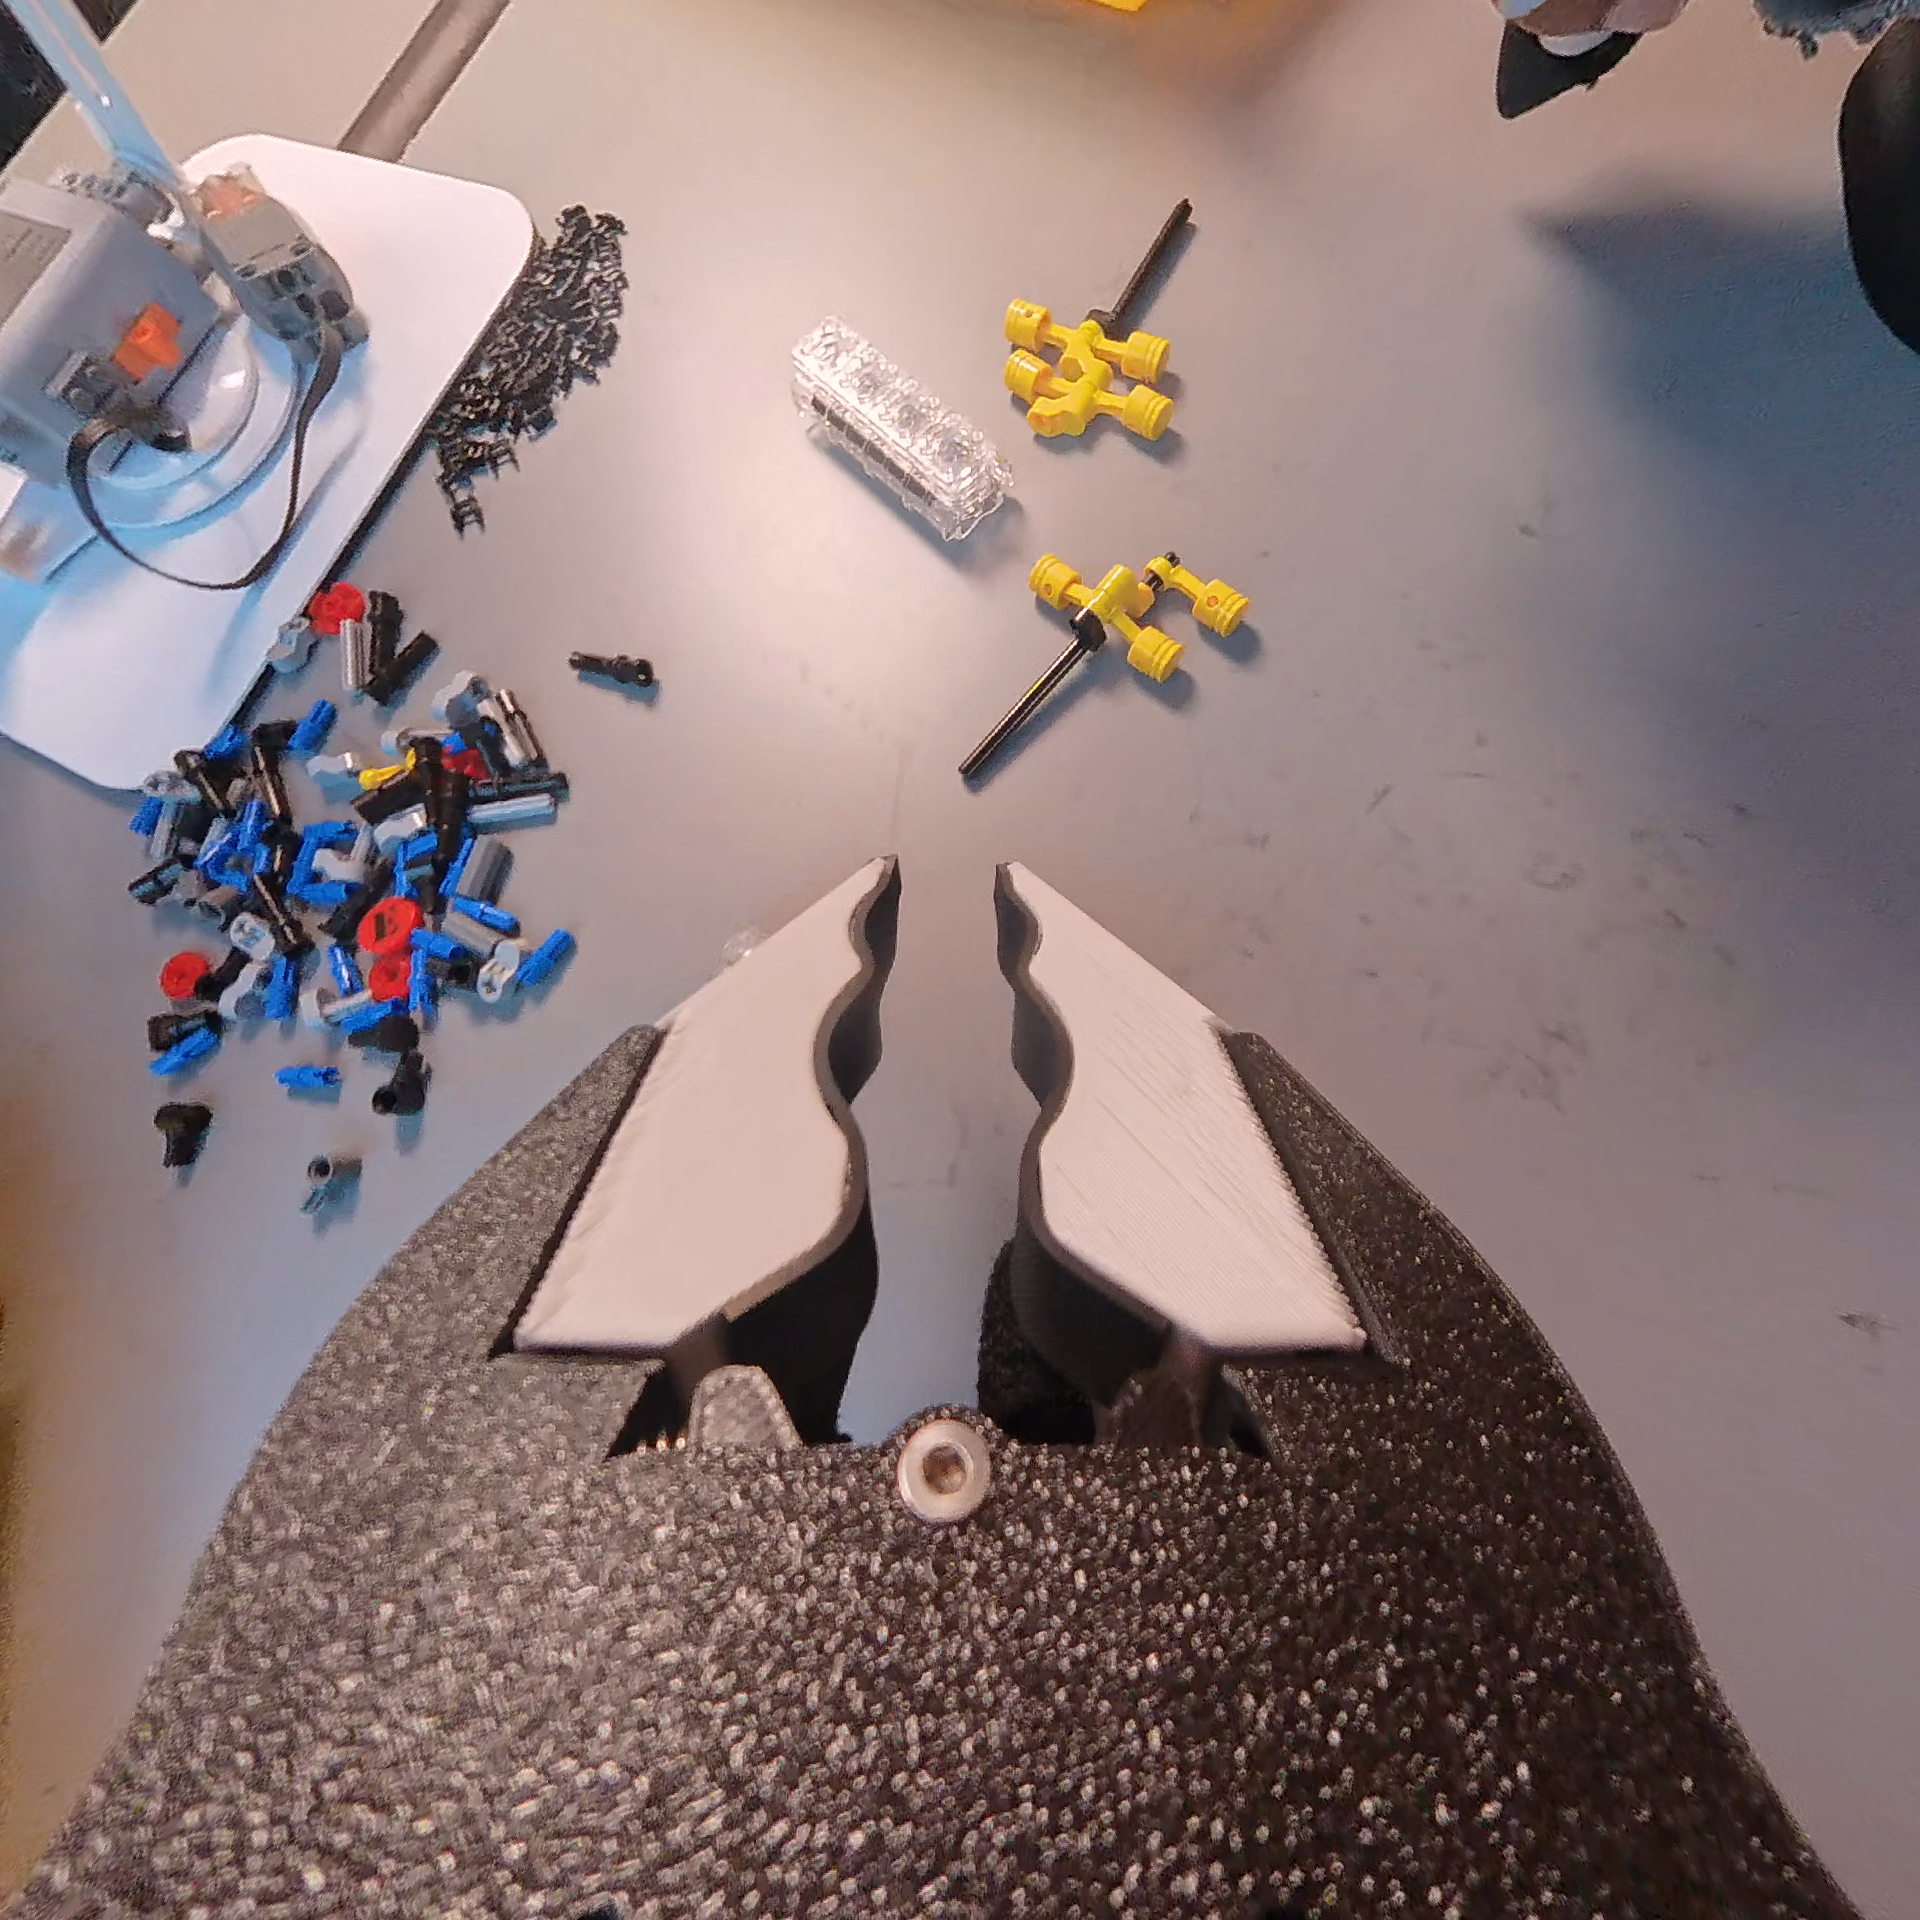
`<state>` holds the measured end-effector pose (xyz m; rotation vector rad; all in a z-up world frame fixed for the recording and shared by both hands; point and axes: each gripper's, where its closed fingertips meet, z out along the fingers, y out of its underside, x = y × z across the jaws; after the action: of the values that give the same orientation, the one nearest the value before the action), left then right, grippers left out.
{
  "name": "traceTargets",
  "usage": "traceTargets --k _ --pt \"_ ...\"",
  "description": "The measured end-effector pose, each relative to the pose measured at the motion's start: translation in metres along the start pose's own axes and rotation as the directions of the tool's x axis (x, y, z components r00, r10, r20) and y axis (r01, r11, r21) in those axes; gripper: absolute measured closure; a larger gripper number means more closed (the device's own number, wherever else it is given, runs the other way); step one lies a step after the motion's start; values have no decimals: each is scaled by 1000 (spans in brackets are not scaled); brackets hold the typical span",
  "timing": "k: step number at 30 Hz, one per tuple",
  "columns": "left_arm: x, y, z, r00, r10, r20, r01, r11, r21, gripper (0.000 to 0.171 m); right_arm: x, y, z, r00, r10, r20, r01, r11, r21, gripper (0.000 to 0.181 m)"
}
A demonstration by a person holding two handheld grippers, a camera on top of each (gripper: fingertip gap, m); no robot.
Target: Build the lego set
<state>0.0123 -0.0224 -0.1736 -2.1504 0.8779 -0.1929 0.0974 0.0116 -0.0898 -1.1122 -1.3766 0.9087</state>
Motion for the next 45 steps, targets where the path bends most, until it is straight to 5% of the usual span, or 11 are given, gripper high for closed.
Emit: traceTargets --k 7,14,27,37,45 --pt "8 -10 37 988 143 -57 -147 986 -75 154 -4 32 5 998 42 51 -32 985 -168 180" --pt "20 -17 56 952 244 -184 -268 956 -116 154 5 35 0 998 60 30 -54 983 -176 180" --pt "34 -20 68 961 158 -226 -170 985 -37 168 17 49 -4 998 68 -4 -67 970 -234 180" --pt "39 -43 51 981 8 -193 26 984 175 169 21 48 -6 993 116 -16 -117 970 -214 180" --pt "44 -107 -14 914 -117 -389 322 792 519 168 20 -8 -22 956 271 116 -283 953 107 176"
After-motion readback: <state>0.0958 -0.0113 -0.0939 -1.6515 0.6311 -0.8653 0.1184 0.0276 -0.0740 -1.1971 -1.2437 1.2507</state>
